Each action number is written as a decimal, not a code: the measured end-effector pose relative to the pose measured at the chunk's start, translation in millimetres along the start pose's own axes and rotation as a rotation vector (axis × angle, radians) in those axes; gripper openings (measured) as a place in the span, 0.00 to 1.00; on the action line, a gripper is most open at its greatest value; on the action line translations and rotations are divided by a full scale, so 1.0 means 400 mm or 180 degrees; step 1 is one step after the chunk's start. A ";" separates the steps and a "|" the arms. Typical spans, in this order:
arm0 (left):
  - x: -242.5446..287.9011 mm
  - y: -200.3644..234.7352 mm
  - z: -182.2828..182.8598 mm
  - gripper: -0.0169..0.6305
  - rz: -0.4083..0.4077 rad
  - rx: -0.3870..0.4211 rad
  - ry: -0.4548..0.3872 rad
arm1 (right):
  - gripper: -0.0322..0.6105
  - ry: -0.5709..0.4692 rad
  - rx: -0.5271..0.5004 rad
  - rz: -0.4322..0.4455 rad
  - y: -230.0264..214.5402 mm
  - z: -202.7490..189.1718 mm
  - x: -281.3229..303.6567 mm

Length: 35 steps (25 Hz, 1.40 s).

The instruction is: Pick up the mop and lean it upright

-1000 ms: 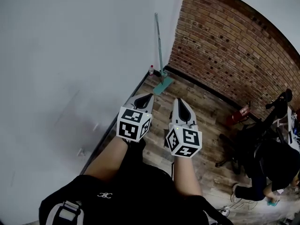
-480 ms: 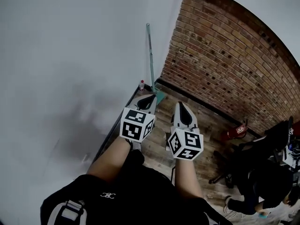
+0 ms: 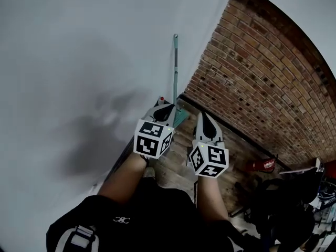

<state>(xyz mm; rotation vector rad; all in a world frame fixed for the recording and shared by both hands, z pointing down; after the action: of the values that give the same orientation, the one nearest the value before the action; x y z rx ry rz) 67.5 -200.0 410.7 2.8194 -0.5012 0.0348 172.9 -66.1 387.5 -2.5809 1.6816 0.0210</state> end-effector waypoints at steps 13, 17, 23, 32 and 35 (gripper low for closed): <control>0.009 0.124 -0.036 0.02 0.0697 -0.0104 0.0089 | 0.20 0.0276 -0.0040 0.0657 -0.089 -0.111 0.297; 0.035 0.153 -0.034 0.02 0.0952 -0.0171 0.0060 | 0.21 0.0353 -0.0285 0.0863 -0.138 -0.150 0.467; 0.114 0.168 -0.016 0.02 0.1288 -0.0206 0.0084 | 0.23 0.0466 -0.0516 0.1262 -0.174 -0.202 0.762; 0.189 0.191 -0.003 0.02 0.1684 -0.0039 0.0193 | 0.24 0.0681 -0.1020 0.1285 -0.186 -0.320 1.104; 0.186 0.191 -0.004 0.02 0.1820 0.0005 0.0262 | 0.24 0.0816 -0.1103 0.1254 -0.174 -0.357 1.183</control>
<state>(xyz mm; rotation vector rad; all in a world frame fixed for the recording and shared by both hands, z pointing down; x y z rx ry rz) 111.5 -293.5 437.8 2.5641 -1.2612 0.2613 425.0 -478.8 512.0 -2.5085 2.4575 -0.0008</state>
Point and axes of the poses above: the fingertips, and each gripper's own axes: x forward along the fingers, y to its left, z out of its top, the point moved 9 cm from there along -x, backward along the fingers, and after that the axes turned 12 degrees about -y, right-handed, at the moved point
